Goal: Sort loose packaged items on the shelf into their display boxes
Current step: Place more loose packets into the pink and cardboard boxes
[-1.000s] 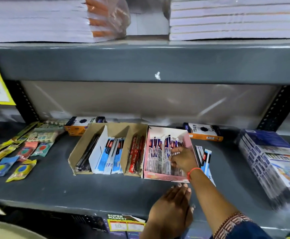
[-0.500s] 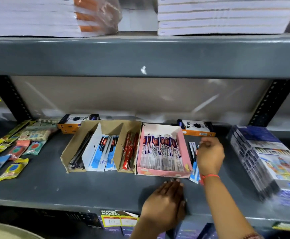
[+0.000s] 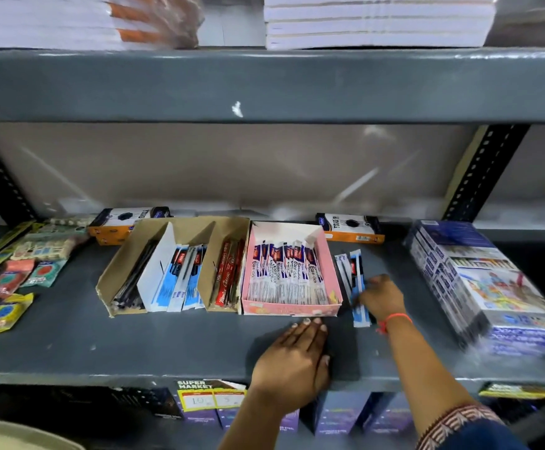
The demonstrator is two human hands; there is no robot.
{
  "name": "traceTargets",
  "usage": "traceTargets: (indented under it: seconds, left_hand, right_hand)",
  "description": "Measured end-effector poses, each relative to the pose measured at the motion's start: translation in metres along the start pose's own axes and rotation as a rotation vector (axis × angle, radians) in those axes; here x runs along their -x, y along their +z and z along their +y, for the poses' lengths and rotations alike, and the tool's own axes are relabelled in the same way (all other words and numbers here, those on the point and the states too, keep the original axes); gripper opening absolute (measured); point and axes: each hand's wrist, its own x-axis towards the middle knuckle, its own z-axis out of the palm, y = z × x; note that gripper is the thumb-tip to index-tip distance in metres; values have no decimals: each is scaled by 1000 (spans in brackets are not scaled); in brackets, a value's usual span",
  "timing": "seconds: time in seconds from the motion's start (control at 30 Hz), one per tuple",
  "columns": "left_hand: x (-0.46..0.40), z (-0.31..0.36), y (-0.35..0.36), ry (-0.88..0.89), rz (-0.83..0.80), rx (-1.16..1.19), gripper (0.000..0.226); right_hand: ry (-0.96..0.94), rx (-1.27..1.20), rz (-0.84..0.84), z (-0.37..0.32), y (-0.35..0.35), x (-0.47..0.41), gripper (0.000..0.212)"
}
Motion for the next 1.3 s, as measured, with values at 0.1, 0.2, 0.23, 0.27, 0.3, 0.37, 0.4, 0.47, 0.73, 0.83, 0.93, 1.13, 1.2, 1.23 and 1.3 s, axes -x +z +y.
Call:
traceTargets:
  seconds: [0.1,0.2,0.23,0.27,0.3,0.37,0.4,0.47,0.73,0.83,0.93,1.13,1.2,1.23,1.3]
  left_hand:
    - [-1,-2,2,-16,-70,54,54]
    - [-3,-4,7,-26,-88,23,54]
    - [-3,-3,8,-27,-96,23,54]
    - [-3,-5,9,-25,-88,17,54]
    - [-3,-5,9,-22,-72,10,54]
    - [-4,-4,10,-25,-41,0,55]
    - [-4,-3,9,-30,-42,0,55]
    - [-4,-3,10,-31,-48,0,55]
    - [-3,-2,10,-69,-42,-6,56]
    - [-3,-2,8,-72,-28,-7,55]
    - [-3,-1,7,-63,-23,-7,55]
    - [-3,-2,8,-63,-12,3,55]
    - [-3,-2,8,-63,-4,-1,55]
    - [-2,-1,8,-65,1,-2,55]
    - [-2,-1,7,-69,3,-5,54]
  right_hand:
    - [-1,-199,-1,3,-8,-6,9]
    - [-10,-564,-4,11,-16,0,29]
    - [-5,-668,-28,14,-18,4,29]
    - [14,-748,-73,15,-21,11,27]
    - [33,-816,-120,17,-23,18,24]
    - [59,-902,-199,18,-29,35,22]
    - [58,-931,-229,20,-31,42,22]
    - [36,-977,-281,22,-34,56,20]
    - [-142,-1076,-383,23,-48,95,20]
    - [-198,-1082,-405,19,-51,104,15]
    - [-234,-1080,-421,16,-54,108,14]
    - [-258,-1041,-425,15,-56,109,16]
    - [-254,-1035,-425,15,-56,108,22]
    - [-251,-1034,-427,15,-56,108,22]
    - [-243,-1037,-434,16,-56,107,21]
